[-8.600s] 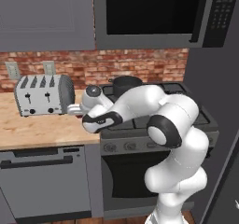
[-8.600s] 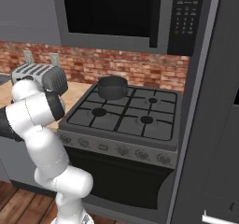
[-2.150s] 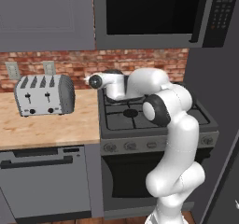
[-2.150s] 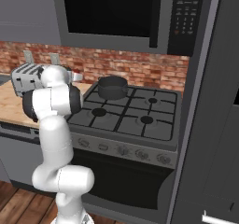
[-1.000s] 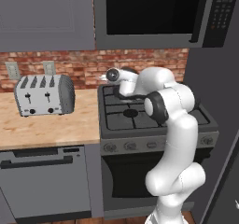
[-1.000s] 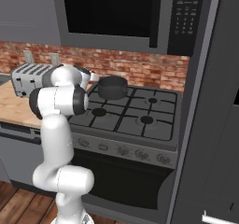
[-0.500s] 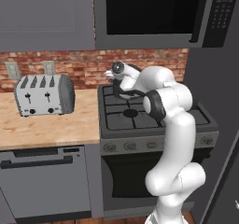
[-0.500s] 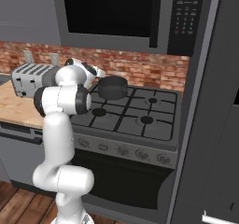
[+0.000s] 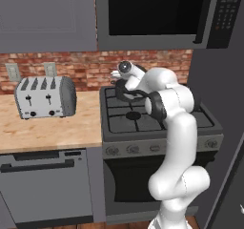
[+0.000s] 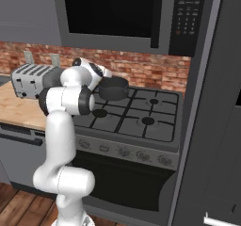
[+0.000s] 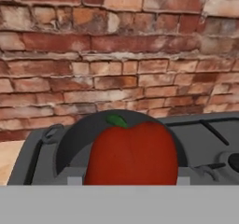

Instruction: Turn on the burner for the pot on the stove. Wait thirty seconds for the pot to heat up. Then add the bell pepper to the pot.

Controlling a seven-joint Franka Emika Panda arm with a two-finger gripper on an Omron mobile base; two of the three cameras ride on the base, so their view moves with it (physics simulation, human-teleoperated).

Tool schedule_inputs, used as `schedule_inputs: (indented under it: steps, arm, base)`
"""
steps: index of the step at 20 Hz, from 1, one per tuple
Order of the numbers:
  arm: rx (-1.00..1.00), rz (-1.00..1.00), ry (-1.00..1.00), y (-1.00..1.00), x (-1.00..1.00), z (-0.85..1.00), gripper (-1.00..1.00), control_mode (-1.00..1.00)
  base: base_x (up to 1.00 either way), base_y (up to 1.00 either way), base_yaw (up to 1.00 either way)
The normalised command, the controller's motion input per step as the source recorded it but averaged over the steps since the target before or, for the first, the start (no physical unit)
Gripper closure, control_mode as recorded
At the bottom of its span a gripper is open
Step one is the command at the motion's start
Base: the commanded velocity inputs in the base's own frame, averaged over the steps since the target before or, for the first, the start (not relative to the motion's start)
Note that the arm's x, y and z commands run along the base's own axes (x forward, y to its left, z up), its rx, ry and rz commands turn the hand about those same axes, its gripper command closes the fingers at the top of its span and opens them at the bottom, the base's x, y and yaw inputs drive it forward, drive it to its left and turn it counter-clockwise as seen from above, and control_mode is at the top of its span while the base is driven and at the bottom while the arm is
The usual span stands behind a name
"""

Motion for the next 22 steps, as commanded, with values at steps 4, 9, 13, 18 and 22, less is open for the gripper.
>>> schedule_inputs:
  steps: [4,9,13,18,22]
  arm:
    - [0.00,0.00,0.00,-0.14,0.23,-0.17,1.00,-1.00]
    - [0.00,0.00,0.00,-0.08,0.22,-0.16,1.00,-1.00]
    - [0.00,0.00,0.10,-0.02,0.31,-0.03,1.00,-1.00]
    - [0.01,0.00,0.14,0.00,0.32,0.00,1.00,-1.00]
    - [0.02,0.00,0.16,-0.04,0.28,0.00,1.00,-1.00]
  base:
    - [0.00,0.00,0.00]
    - [0.00,0.00,0.00]
    - [0.00,0.00,0.00]
    - [0.00,0.00,0.00]
    - [0.00,0.00,0.00]
